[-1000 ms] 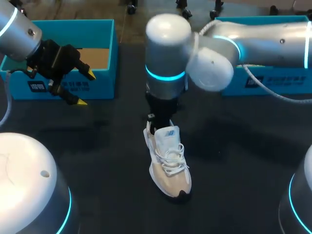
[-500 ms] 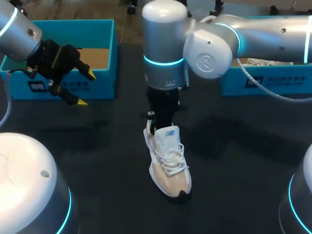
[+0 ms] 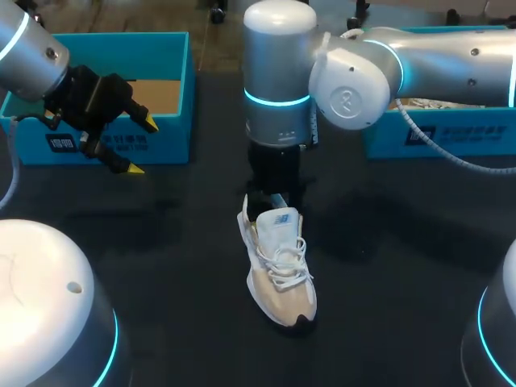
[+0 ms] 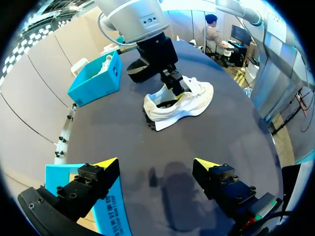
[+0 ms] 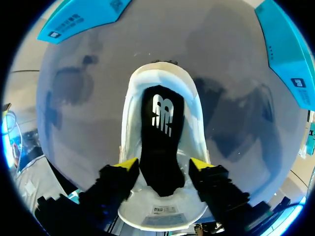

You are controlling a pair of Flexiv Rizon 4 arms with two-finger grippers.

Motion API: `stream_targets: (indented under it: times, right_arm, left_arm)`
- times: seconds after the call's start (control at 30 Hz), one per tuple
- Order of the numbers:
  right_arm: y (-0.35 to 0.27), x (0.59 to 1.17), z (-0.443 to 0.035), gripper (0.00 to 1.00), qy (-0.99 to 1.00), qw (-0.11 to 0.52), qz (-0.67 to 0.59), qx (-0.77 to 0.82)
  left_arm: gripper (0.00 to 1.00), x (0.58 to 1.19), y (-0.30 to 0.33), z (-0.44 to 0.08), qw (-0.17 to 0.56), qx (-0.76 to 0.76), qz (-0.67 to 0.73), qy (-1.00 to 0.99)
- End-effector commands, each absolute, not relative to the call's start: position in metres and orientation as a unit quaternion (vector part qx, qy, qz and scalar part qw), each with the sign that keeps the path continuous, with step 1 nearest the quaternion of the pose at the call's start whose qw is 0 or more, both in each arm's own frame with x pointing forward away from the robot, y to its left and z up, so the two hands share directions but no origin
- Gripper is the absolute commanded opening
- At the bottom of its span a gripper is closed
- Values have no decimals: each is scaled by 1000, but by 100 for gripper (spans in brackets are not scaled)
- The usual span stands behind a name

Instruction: Take the shoe out of the shoebox, open the shoe tongue, remove and reinsert the insole, then place the shoe into the shoebox

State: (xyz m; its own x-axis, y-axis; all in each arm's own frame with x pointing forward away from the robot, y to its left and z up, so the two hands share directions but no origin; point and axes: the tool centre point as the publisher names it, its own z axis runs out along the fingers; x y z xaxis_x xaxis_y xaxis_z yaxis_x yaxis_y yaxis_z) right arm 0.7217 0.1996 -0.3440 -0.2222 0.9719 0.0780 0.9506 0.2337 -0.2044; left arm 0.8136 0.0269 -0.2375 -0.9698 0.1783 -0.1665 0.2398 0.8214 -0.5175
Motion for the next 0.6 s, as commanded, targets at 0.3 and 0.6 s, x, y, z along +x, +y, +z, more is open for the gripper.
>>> stream_targets:
  times: [0.3, 0.6]
  right_arm:
    - [197, 723, -348, 100, -784, 89, 50, -612]
    - [199, 722, -335, 100, -788, 73, 50, -609]
  left_arm:
    - [100, 814, 27, -237, 55, 110, -276, 953]
    - [100, 814, 27, -237, 55, 110, -276, 953]
